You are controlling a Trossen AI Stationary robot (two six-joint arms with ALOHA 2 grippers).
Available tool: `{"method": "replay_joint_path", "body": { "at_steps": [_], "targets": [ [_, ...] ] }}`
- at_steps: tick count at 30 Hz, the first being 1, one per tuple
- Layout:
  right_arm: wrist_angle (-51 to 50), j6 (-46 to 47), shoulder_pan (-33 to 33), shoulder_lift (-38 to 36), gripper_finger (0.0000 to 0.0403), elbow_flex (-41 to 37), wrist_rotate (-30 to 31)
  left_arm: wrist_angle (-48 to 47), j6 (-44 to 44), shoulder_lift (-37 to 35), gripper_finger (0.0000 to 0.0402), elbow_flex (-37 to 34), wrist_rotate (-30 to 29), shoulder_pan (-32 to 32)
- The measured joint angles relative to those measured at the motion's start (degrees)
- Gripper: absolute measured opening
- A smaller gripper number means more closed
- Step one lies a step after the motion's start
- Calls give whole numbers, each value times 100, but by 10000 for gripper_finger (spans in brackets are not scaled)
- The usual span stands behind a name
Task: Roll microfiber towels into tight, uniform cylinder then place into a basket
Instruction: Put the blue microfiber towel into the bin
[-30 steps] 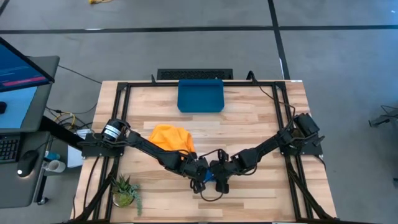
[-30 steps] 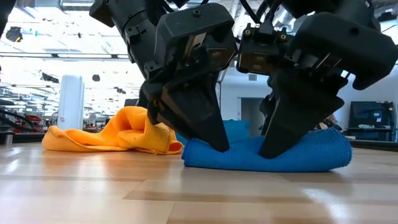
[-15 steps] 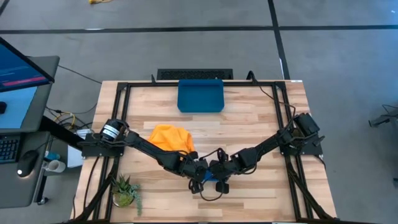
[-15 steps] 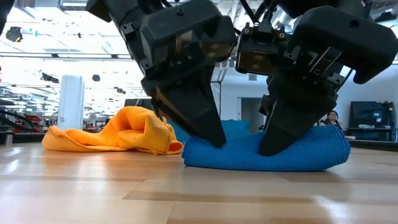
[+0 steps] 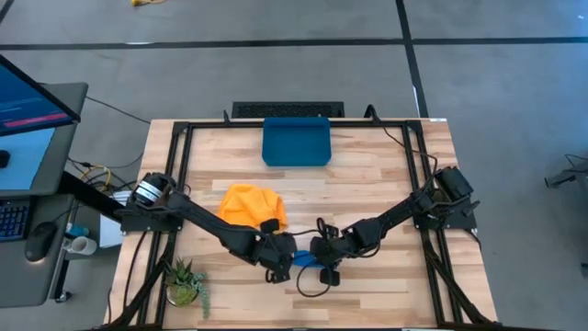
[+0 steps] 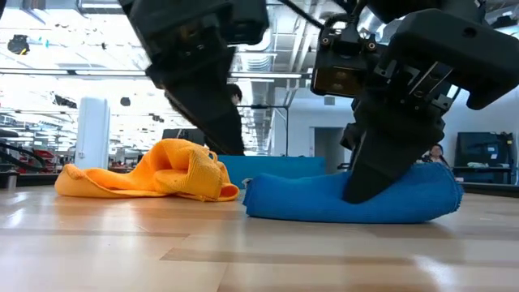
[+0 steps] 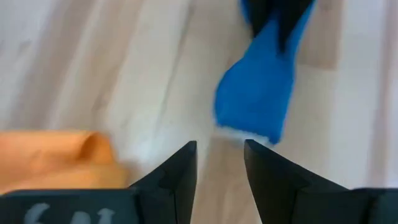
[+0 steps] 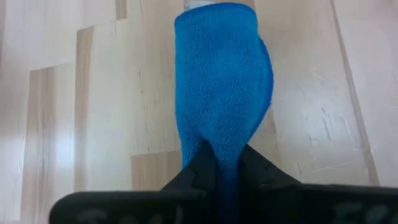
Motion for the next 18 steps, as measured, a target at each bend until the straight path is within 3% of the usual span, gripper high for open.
{"method": "replay_joint_path", "body": {
  "at_steps": [11,18],
  "targets": [
    [-59,-58,39,-23,42,2,39,223,-599,-594,125,-977,-135,16],
    [-65,-235,-18,-25,43,2,-9,638,-802,-1475,125,-1736,-454,22]
  ]
}}
